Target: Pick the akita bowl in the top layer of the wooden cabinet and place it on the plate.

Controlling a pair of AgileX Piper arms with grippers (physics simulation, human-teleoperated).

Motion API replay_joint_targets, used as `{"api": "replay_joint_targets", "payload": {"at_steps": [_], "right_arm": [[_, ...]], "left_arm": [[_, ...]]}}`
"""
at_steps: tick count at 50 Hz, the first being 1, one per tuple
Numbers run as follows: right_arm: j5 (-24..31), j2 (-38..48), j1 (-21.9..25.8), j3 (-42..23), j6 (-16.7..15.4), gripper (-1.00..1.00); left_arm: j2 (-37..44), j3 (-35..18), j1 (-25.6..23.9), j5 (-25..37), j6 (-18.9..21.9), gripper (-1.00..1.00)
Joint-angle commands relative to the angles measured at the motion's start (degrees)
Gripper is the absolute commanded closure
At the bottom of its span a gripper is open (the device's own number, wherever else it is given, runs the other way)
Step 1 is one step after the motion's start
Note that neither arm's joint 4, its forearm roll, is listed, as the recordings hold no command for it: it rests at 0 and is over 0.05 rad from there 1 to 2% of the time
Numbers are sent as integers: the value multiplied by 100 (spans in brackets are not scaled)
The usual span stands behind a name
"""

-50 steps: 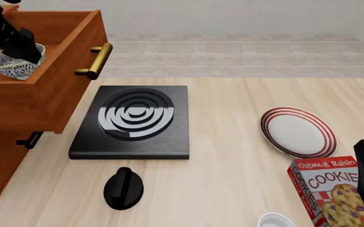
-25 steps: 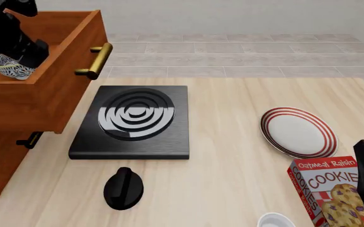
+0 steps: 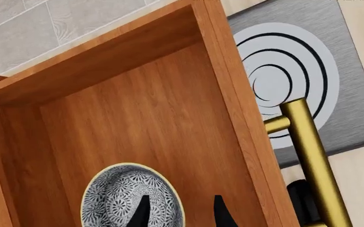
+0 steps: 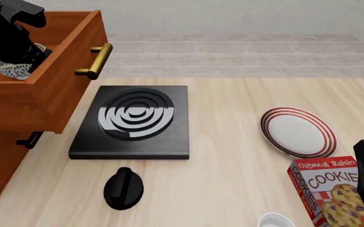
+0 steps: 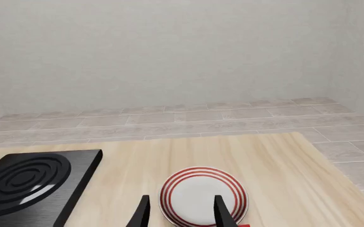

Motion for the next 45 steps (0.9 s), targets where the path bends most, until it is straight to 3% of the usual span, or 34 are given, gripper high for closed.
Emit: {"api": "replay_joint_targets", "payload": {"at_steps": [1, 19, 45], "right_arm": [[7, 0, 1, -1, -10, -100], [6, 0, -2, -6, -13, -100], [18, -1, 12, -12, -47, -100]], "left_arm": [[-17, 50, -96, -45, -96, 100], [-21, 44, -16, -91, -33, 100], [-119, -580, -192, 203, -155, 100]]}}
